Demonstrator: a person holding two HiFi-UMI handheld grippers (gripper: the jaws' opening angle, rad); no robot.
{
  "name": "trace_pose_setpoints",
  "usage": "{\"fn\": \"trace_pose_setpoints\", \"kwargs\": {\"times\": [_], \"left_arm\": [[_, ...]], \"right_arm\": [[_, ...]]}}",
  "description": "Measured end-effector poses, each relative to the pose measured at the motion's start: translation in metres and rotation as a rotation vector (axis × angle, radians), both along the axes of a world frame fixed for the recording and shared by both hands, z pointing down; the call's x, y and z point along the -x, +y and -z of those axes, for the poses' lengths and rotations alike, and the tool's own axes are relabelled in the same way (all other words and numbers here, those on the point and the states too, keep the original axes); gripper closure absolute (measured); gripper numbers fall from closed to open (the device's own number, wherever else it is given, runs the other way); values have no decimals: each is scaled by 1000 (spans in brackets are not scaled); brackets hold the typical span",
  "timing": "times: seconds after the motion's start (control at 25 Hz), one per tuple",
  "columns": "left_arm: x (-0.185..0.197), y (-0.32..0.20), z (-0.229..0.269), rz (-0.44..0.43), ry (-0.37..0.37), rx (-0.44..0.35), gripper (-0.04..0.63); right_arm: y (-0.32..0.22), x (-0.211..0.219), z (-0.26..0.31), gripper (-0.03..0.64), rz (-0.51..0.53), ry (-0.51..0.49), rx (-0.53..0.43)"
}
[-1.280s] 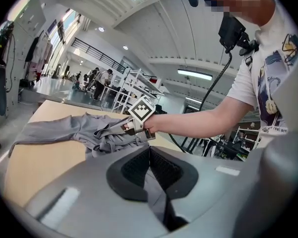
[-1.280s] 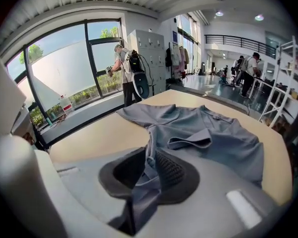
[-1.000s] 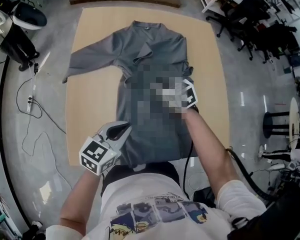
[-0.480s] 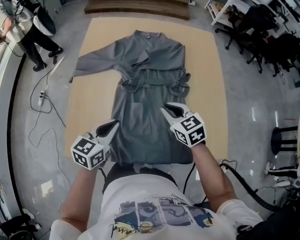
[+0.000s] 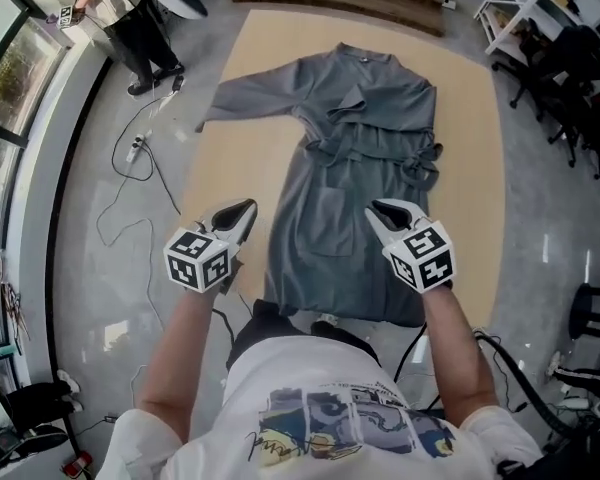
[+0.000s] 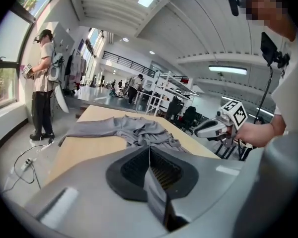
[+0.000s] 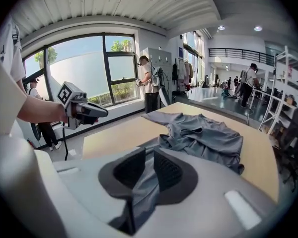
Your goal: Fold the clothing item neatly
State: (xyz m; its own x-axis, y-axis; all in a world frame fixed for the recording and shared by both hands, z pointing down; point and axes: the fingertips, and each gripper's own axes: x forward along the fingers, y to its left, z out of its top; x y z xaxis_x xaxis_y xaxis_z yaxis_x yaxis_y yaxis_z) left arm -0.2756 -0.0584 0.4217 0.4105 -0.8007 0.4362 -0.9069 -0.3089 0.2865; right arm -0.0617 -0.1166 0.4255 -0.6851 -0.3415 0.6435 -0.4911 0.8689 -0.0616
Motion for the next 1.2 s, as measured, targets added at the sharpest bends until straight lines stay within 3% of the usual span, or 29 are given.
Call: {"fn": "trace_pose_setpoints", "kwargs": {"times": [0.28,0.44,0.64,0.88,1.2], "left_arm": [[148,-47,-33,182,17,52,544],[224,-75,-61,263,87,95,506],[290,-107,-129,347,315,196,409],[322,-145,-189,362,450,281,366],[313,-188,-233,378,918,374,344]], "right_arm": [[-19,85,-7,565,32,30,13],[-35,130,-9,565,27,37,23],[-44,171,-25,565,14,57,58],[-56,205,-47,565,24,102,87],[-68,233,-67,565,40,135,94]]}}
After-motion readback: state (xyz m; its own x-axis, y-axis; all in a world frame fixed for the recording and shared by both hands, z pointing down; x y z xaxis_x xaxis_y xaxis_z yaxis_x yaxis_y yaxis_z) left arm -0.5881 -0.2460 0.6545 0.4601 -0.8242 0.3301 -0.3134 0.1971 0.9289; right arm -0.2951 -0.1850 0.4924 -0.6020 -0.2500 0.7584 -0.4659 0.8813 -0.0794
